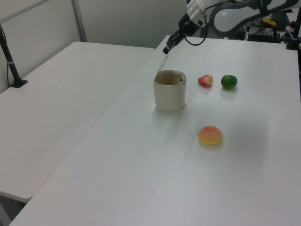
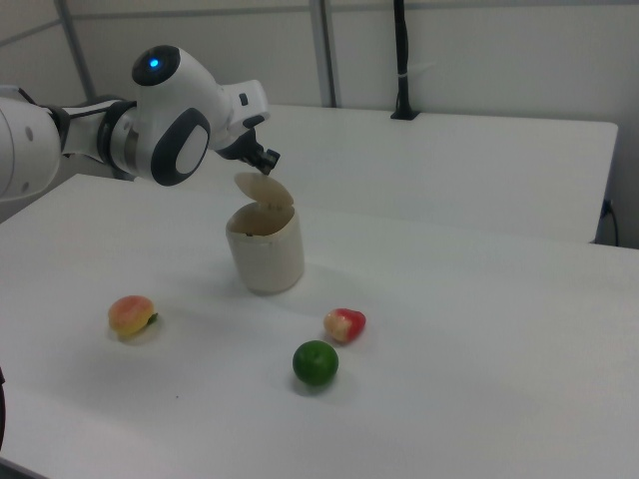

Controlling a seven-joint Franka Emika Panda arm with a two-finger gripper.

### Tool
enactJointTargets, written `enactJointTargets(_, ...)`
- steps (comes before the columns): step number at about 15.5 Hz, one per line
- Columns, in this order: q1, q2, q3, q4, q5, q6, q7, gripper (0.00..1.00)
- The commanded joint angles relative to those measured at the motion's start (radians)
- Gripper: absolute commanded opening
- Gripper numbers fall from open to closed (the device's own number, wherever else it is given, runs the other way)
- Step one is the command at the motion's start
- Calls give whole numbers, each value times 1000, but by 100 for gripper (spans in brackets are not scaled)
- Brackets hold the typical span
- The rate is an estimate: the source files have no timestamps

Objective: Close garbage bin
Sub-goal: 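Push the open lid over and down onto the bin rim with the gripper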

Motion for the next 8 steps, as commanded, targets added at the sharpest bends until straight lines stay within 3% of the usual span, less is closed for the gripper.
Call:
enactJointTargets(1,-9,-58,-3,-43,-11,-129,-25,0)
enactJointTargets(8,-9,-61,-3,-52,-11,-267,-70,0)
